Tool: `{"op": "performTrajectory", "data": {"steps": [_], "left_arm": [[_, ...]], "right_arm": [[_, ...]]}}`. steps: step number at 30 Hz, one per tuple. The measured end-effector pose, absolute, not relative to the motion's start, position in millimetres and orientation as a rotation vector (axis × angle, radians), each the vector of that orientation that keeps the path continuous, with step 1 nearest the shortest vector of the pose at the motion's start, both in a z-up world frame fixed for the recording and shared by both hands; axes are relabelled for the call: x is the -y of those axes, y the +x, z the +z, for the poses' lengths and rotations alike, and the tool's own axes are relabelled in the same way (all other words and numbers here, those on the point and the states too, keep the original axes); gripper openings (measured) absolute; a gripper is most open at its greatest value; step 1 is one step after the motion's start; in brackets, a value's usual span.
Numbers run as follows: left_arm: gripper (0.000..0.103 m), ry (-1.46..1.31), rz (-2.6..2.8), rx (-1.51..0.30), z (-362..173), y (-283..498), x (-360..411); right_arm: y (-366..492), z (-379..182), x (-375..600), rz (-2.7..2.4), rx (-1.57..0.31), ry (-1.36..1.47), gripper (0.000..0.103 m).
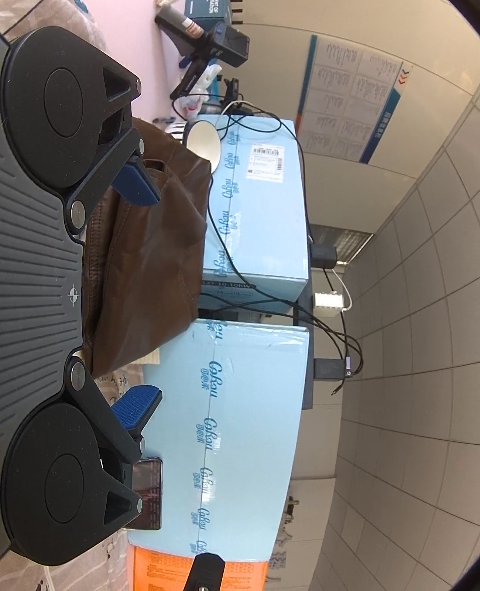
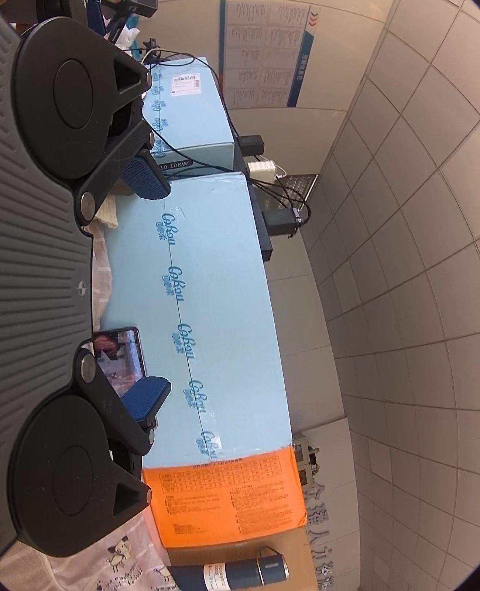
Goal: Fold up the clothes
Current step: 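Swing both tools toward the pink sweater on the bed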
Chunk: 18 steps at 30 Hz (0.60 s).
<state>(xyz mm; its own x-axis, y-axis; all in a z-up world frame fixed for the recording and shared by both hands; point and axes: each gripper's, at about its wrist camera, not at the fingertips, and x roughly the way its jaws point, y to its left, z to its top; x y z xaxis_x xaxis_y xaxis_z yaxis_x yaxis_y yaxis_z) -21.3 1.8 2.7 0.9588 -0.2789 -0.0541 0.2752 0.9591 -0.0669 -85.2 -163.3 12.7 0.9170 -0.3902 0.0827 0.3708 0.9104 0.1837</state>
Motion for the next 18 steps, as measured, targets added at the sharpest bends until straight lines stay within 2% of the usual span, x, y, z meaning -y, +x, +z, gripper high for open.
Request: {"op": "performTrajectory", "data": {"steps": [11,18], "left_arm": [[0.103,0.002,-0.623,0.007,29.4,-60.8,42.8],[0.103,0.122,-0.836,0.205,46.1,-104.7,106.0]], "right_arm": [[-167.6,14.6,192.4,-0.588,0.111,0.194,0.103],[-229.8,16.1,230.2,-0.719,0.129,0.173,0.103]]}}
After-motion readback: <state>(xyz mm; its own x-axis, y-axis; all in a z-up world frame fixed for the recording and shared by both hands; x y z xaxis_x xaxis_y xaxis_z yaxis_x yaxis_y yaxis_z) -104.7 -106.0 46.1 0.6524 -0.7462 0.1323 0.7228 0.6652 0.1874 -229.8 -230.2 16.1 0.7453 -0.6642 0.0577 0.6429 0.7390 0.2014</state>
